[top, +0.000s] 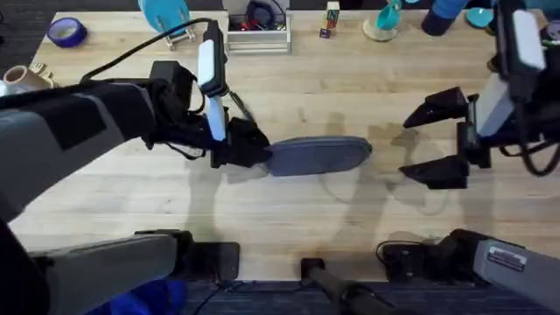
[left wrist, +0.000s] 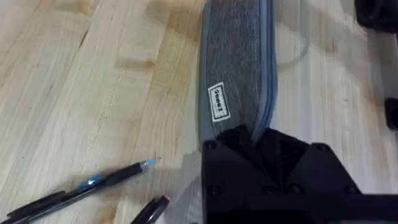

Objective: Unzip the bag, pick up the pens from the table one at a time and place them inside, then zip the bag closed.

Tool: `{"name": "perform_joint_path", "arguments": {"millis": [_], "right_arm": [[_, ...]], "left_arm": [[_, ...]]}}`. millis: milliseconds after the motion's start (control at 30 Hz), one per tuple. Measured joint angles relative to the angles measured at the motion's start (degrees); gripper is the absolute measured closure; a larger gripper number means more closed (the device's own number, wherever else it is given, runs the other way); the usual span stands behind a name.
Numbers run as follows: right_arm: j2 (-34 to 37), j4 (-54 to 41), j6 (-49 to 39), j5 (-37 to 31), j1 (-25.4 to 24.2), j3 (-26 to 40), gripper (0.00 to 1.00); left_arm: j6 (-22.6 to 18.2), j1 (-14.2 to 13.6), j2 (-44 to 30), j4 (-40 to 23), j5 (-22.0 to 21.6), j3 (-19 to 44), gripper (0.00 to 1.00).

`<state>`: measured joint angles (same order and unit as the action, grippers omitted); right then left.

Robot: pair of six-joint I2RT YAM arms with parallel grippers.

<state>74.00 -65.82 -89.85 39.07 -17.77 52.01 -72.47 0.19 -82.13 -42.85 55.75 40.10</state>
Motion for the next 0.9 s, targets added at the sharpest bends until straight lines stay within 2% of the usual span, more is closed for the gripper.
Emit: {"name": "perform_joint_path", "arguments": {"millis": [400, 567, 900], "right_arm": [[0.0, 16.41, 7.1, -0.02, 9.14, -6.71, 0.004], [0.84, 18.18, 8.64, -0.02, 9.67, -7.24, 0.004], [8.29, 22.44, 9.14, -0.04, 11.09, -7.35, 0.004]], "left_arm": [[0.0, 0.0, 0.0, 0.0, 0.0, 0.0, 0.958], [0.0, 0.0, 0.0, 0.0, 0.0, 0.0, 0.959], [0.0, 0.0, 0.0, 0.0, 0.0, 0.0, 0.958]]}}
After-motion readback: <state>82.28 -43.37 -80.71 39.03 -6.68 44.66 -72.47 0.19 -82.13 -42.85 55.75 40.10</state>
